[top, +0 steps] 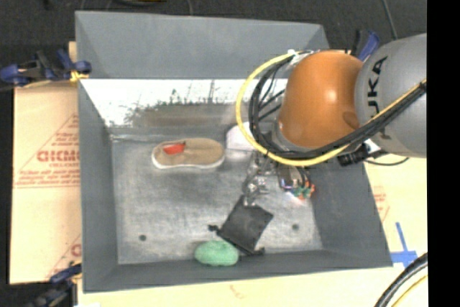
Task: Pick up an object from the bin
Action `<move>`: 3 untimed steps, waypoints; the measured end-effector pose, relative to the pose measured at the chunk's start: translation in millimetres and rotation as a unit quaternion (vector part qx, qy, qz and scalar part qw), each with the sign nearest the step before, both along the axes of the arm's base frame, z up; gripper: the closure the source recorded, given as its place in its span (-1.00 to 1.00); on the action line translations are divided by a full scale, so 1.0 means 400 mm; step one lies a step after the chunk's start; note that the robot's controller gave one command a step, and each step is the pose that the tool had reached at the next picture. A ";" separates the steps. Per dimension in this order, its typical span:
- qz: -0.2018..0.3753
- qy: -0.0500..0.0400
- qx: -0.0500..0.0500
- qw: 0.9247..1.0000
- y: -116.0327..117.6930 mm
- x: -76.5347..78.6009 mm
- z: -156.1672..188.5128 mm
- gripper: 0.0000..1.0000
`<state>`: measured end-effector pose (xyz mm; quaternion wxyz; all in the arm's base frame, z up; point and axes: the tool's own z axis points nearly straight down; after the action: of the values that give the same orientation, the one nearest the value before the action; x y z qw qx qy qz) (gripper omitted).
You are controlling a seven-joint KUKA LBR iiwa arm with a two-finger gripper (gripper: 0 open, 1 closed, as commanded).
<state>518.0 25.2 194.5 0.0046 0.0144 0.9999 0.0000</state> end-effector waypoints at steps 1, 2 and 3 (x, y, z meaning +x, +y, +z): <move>-0.004 0.003 0.001 1.000 0.027 -0.029 -0.119 -1.00; -0.004 0.003 0.001 1.000 0.027 -0.029 -0.119 -1.00; 0.163 0.007 -0.001 0.987 -0.007 0.022 -0.304 1.00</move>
Offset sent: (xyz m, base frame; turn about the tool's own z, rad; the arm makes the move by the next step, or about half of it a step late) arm 0.0000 0.0000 0.0000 0.0000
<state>526.6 22.2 73.0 -0.0023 -0.1487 0.9889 -0.0001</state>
